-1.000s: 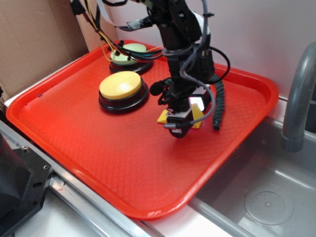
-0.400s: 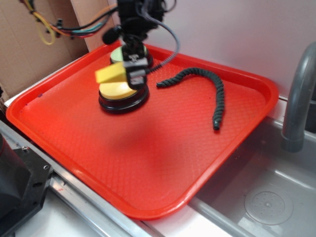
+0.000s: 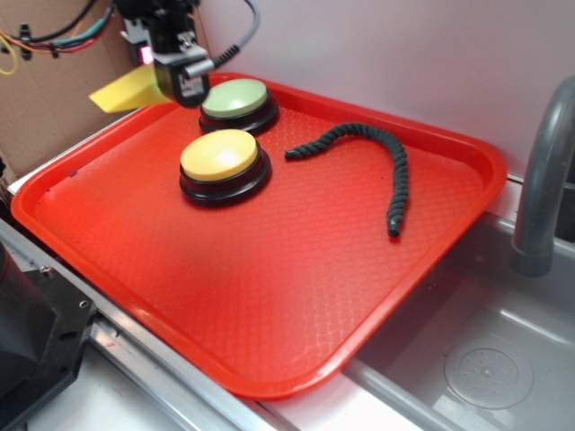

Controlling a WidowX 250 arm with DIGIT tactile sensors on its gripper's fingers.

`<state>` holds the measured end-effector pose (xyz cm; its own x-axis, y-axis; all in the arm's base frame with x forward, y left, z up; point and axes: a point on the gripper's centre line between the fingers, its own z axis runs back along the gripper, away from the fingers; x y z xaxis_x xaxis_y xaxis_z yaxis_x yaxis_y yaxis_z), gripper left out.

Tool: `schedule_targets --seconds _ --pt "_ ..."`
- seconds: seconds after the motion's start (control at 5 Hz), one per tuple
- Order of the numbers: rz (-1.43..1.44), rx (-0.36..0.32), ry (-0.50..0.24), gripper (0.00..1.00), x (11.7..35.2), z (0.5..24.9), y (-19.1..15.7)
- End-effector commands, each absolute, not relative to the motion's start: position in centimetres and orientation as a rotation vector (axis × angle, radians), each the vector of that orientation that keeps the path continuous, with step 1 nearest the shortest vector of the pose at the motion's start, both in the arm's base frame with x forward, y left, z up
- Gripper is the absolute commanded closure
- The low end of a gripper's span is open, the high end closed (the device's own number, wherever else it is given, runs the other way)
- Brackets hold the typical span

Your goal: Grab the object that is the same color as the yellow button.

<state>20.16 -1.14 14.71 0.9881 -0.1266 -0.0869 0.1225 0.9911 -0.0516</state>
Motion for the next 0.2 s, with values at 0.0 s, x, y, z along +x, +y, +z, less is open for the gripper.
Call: schedule_targets --seconds 0.0 --pt "0.000 -0.078 0.047 1.00 18.94 16.74 -1.74"
